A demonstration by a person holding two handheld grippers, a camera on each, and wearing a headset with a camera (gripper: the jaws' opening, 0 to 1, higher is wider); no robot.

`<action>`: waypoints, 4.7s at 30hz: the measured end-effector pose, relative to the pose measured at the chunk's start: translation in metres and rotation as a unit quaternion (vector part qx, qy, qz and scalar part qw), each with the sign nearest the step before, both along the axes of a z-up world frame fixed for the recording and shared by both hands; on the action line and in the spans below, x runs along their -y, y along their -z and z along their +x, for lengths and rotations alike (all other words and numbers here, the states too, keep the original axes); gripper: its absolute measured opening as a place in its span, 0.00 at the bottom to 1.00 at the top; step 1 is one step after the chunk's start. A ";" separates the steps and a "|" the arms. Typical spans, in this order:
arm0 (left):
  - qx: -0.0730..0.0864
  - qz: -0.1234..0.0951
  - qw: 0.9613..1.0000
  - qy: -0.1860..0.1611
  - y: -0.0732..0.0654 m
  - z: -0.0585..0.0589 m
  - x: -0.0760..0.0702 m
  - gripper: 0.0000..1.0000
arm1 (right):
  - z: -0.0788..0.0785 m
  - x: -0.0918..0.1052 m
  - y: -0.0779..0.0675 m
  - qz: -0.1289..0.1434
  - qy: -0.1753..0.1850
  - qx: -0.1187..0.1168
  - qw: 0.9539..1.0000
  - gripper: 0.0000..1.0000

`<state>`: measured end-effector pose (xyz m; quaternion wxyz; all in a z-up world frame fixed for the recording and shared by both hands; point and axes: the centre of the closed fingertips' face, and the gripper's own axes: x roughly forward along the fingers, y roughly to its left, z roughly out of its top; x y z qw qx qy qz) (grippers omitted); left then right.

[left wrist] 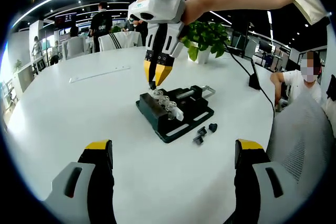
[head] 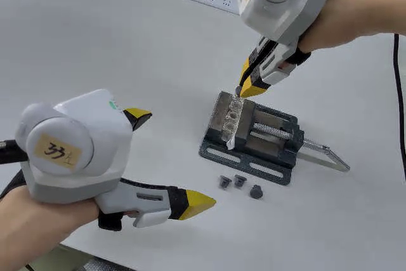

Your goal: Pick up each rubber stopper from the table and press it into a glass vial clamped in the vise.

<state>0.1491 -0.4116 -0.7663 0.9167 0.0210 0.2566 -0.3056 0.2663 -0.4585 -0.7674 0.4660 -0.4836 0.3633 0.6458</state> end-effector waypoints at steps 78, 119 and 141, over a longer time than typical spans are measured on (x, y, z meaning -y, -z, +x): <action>-0.013 -0.007 1.000 -0.014 0.008 -0.005 -0.009 0.95 | 0.000 -0.002 -0.004 -0.022 -0.037 -0.014 0.999 0.01; -0.018 -0.014 1.000 -0.018 0.015 -0.004 -0.008 0.94 | 0.000 -0.003 0.000 -0.041 -0.020 -0.003 0.999 0.00; -0.020 -0.021 0.999 -0.018 0.015 0.002 -0.004 0.94 | 0.004 -0.004 0.002 -0.057 0.000 -0.005 0.998 0.00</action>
